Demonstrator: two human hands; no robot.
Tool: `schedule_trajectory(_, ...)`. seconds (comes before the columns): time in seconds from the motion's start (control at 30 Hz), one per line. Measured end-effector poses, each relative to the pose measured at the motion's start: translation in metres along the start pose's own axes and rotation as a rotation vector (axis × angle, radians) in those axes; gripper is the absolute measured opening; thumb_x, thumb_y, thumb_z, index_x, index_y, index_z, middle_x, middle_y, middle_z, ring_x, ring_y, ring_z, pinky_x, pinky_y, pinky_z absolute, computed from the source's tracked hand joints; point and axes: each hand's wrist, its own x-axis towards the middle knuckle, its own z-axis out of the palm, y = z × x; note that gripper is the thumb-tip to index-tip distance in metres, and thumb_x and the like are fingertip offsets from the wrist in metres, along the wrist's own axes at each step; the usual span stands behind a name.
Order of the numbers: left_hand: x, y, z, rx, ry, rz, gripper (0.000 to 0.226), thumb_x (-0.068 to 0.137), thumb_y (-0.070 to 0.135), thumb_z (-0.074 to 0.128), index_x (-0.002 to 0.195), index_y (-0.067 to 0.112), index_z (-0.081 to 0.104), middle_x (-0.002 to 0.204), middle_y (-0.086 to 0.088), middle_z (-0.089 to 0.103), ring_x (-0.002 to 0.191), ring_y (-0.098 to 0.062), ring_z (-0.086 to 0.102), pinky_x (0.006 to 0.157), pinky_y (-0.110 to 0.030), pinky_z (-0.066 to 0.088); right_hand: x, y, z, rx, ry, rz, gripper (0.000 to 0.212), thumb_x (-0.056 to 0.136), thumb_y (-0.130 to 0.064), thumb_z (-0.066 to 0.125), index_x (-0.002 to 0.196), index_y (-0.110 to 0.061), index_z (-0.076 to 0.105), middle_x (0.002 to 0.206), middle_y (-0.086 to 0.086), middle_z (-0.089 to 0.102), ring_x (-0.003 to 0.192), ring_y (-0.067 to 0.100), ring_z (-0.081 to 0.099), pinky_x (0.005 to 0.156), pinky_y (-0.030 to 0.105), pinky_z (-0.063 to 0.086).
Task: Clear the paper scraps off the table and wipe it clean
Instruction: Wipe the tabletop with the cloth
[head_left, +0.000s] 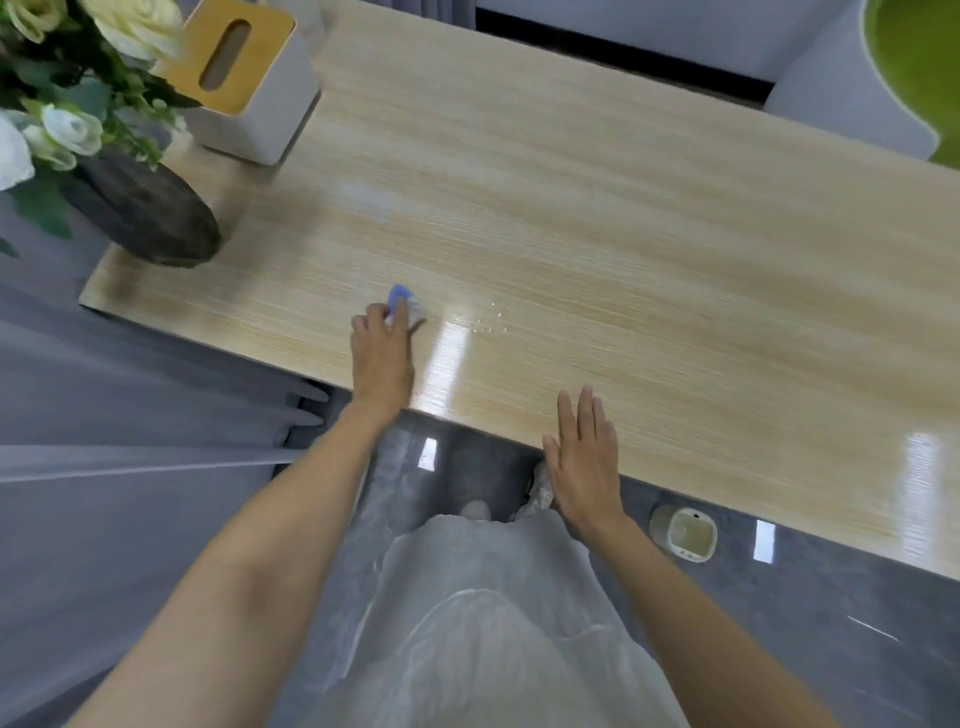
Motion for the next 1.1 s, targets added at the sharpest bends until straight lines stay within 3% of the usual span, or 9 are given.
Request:
schedule_trajectory(0.13,-0.016,0.074,0.013,-0.1,0.018,-0.13,0.064,0.078,-0.01,0.054,0.139,0.007,0.041,0.126,-0.025,0.045,0.109,-0.042,0.044,0.089,-0.048,0.041,0.007,0.013,-0.002,-0.025,0.04,0.042,0.058,0.103,-0.034,0.023,0.151,-0.018,-0.004,0.157,0.011,-0.017,0.144,0.02,-0.019,0.117,0.039,-0.009)
schedule_trajectory(0.33,-0.013,0.059,0.03,0.107,-0.122,0.731,0.06,0.065,0.0,0.074,0.123,0.007,0.061,0.099,-0.016,0.06,0.076,-0.031,0.054,0.059,-0.035,0.045,0.028,0.03,-0.018,0.035,0.052,0.199,0.061,0.102,-0.036,0.025,0.152,-0.014,-0.003,0.157,0.015,-0.016,0.146,0.025,-0.015,0.119,0.042,-0.003)
schedule_trajectory(0.5,0.026,0.038,0.015,-0.128,0.165,-0.159,0.034,0.089,0.003,0.055,0.122,0.009,0.06,0.114,-0.017,0.052,0.093,-0.026,0.041,0.08,-0.034,0.038,0.035,0.049,-0.026,0.042,0.025,0.17,0.061,0.102,-0.038,0.021,0.151,-0.016,-0.007,0.157,0.011,-0.019,0.145,0.021,-0.019,0.119,0.04,-0.008)
schedule_trajectory(0.57,0.014,0.084,0.023,-0.158,0.14,-0.246,0.035,0.089,0.002,0.053,0.123,0.012,0.057,0.12,-0.017,0.047,0.103,-0.032,0.042,0.092,-0.039,0.038,0.034,0.052,-0.026,0.028,0.006,0.158,0.061,0.102,-0.039,0.021,0.151,-0.016,-0.007,0.157,0.011,-0.018,0.145,0.022,-0.018,0.118,0.041,-0.007)
schedule_trajectory(0.7,-0.034,0.137,0.04,-0.065,-0.329,0.439,0.045,0.091,0.005,0.051,0.133,0.018,0.052,0.132,-0.015,0.048,0.117,-0.035,0.042,0.096,-0.044,0.041,0.035,0.05,-0.025,0.013,0.016,0.165,0.062,0.102,-0.039,0.024,0.152,-0.015,-0.004,0.158,0.013,-0.015,0.146,0.025,-0.015,0.118,0.043,-0.005)
schedule_trajectory(0.8,-0.013,0.099,0.039,0.032,-0.257,0.839,0.03,0.095,0.032,0.044,0.116,0.024,0.063,0.107,-0.003,0.06,0.087,-0.019,0.049,0.074,-0.033,0.044,0.034,0.051,-0.027,0.017,0.017,0.16,0.062,0.102,-0.039,0.025,0.152,-0.015,-0.003,0.158,0.013,-0.016,0.146,0.025,-0.015,0.118,0.042,-0.005)
schedule_trajectory(0.87,0.016,0.064,0.026,0.06,-0.091,0.545,0.022,0.091,0.047,0.053,0.088,0.027,0.063,0.084,-0.002,0.056,0.071,-0.016,0.047,0.065,-0.035,0.041,0.033,0.053,-0.028,0.037,0.019,0.148,0.062,0.102,-0.039,0.024,0.152,-0.016,-0.003,0.158,0.011,-0.016,0.146,0.023,-0.015,0.117,0.041,-0.007)
schedule_trajectory(1.0,0.031,0.07,0.023,-0.069,0.139,-0.207,0.045,0.084,-0.008,0.055,0.126,0.008,0.054,0.112,-0.026,0.049,0.101,-0.042,0.044,0.084,-0.051,0.042,0.033,0.055,-0.032,0.033,0.043,0.147,0.059,0.102,-0.042,0.019,0.153,-0.019,0.002,0.159,0.009,-0.012,0.147,0.02,-0.01,0.117,0.038,-0.004)
schedule_trajectory(1.1,0.002,0.138,0.033,-0.116,0.007,-0.049,0.046,0.081,-0.008,0.053,0.123,0.01,0.056,0.111,-0.022,0.05,0.1,-0.039,0.044,0.085,-0.052,0.044,0.035,0.057,-0.035,0.012,0.062,0.16,0.057,0.101,-0.042,0.017,0.153,-0.019,0.009,0.159,0.011,-0.01,0.147,0.022,-0.005,0.118,0.038,0.001)
